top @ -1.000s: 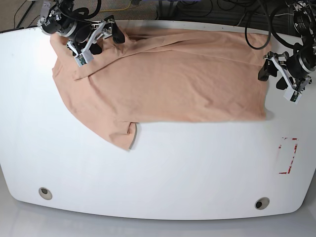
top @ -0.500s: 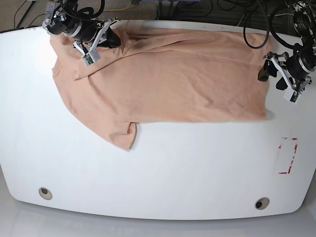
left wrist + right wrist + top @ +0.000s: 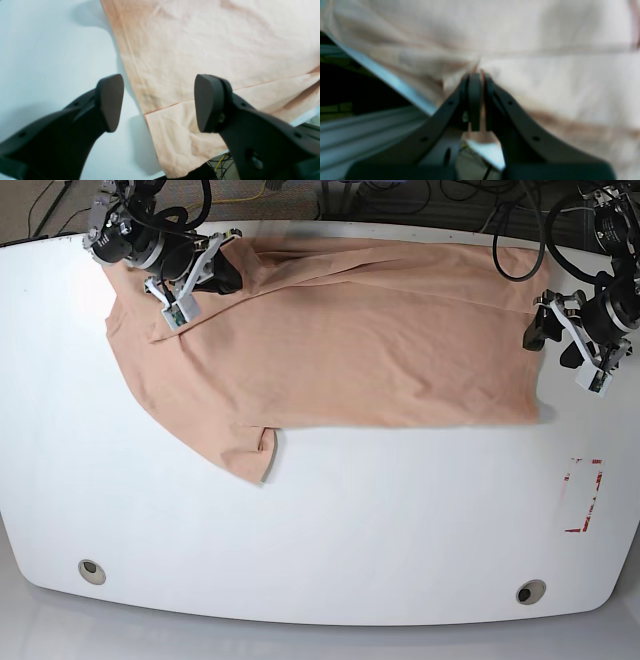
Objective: Layout the t-shirt on the table in an organized manner, then fold the t-shirt properly
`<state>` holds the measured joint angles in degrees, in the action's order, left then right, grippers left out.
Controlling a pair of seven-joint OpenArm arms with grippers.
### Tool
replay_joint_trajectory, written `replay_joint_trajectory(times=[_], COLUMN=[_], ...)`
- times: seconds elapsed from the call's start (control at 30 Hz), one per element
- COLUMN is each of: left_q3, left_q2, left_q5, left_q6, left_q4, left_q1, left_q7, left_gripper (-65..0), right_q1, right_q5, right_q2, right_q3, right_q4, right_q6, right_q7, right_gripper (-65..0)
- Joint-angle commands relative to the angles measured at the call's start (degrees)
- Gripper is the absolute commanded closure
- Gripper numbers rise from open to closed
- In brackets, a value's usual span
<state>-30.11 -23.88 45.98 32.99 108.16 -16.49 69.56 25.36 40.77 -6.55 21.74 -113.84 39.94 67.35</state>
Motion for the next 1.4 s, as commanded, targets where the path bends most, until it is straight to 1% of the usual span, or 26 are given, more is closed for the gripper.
replay_joint_trajectory(times=[0.0, 0.27, 0.37, 0.43, 0.5, 0.53, 0.57, 0.6, 0.63, 0.67, 0.7, 0.73, 0.77, 0.83, 0.9, 1.13, 1.23, 1.37], left_q3=[-0.4, -0.4, -0.4, -0.4, -0.4, -0.4, -0.4, -0.4, -0.4, -0.4, -0.4, -0.4, -0.4, -0.4, -0.4, -0.4, 0.3, 2.5], left_q2=[-1.0, -1.0, -1.0, -1.0, -1.0, -1.0, -1.0, -1.0, -1.0, -1.0, -1.0, -1.0, -1.0, -1.0, -1.0, -1.0, -0.9, -1.0], left_q5=[0.7, 0.7, 0.7, 0.7, 0.7, 0.7, 0.7, 0.7, 0.7, 0.7, 0.7, 0.7, 0.7, 0.7, 0.7, 0.7, 0.7, 0.7], left_q6=[-0.1, -0.1, -0.1, -0.1, -0.1, -0.1, -0.1, -0.1, -0.1, -0.1, -0.1, -0.1, -0.1, -0.1, -0.1, -0.1, -0.1, -0.2], left_q4=[0.7, 0.7, 0.7, 0.7, 0.7, 0.7, 0.7, 0.7, 0.7, 0.7, 0.7, 0.7, 0.7, 0.7, 0.7, 0.6, 0.6, 0.6], left_q1=[0.4, 0.4, 0.4, 0.4, 0.3, 0.3, 0.3, 0.3, 0.3, 0.2, 0.2, 0.3, 0.4, 0.4, 0.4, 0.4, 0.5, 1.9], left_q7=[-0.9, -0.9, -0.9, -0.9, -0.9, -0.9, -0.9, -0.9, -0.9, -0.9, -0.9, -0.9, -0.9, -0.9, -0.9, -0.9, -0.9, -0.9], left_gripper=[-40.3, -40.3, -40.3, -40.3, -40.3, -40.3, -40.3, -40.3, -40.3, -40.3, -40.3, -40.3, -40.3, -40.3, -40.3, -40.3, -40.3, -40.3], right_q1=[-2.2, -8.7, -10.0, -10.4, -10.2, -9.9, -9.4, -8.5, -7.2, -6.3, -5.1, -4.3, -2.9, -0.9, 0.7, 4.0, 4.7, 4.8], right_q5=[1.2, 1.2, 1.2, 1.2, 1.2, 1.2, 1.2, 1.2, 1.5, 1.5, 1.5, 1.5, 1.5, 1.5, 1.5, 1.5, 1.5, 1.2], right_q2=[-0.7, -0.4, -0.4, -0.5, -0.9, -1.1, -1.2, -1.6, -1.8, -1.8, -1.7, -1.6, -1.6, -1.6, -1.7, -1.7, -1.7, -1.9], right_q3=[0.2, 0.0, 0.0, 0.0, 0.5, 0.6, 1.1, 1.7, 2.7, 3.3, 4.2, 4.7, 5.4, 6.3, 6.6, 6.4, 6.2, 4.0], right_q4=[-1.1, -1.0, -0.9, -0.9, -1.0, -1.1, -1.1, -1.2, -1.4, -1.5, -1.8, -1.9, -2.0, -2.0, -1.9, -2.0, -1.9, -1.8], right_q6=[0.1, 0.1, 0.1, 0.1, 0.1, 0.1, 0.1, 0.1, 0.1, 0.1, 0.1, 0.1, 0.1, 0.1, 0.1, 0.1, 0.1, 0.1], right_q7=[-1.2, -1.2, -1.1, -1.0, 0.0, 0.7, 1.4, 2.1, 3.0, 3.4, 3.7, 3.7, 3.5, 3.5, 3.5, 3.3, 1.9, 0.3], right_gripper=[-2.2, -2.7, -2.9, -4.3, -9.8, -14.7, -17.9, -22.7, -29.0, -33.1, -39.8, -43.4, -49.5, -58.3, -64.8, -65.0, -65.0, -65.0])
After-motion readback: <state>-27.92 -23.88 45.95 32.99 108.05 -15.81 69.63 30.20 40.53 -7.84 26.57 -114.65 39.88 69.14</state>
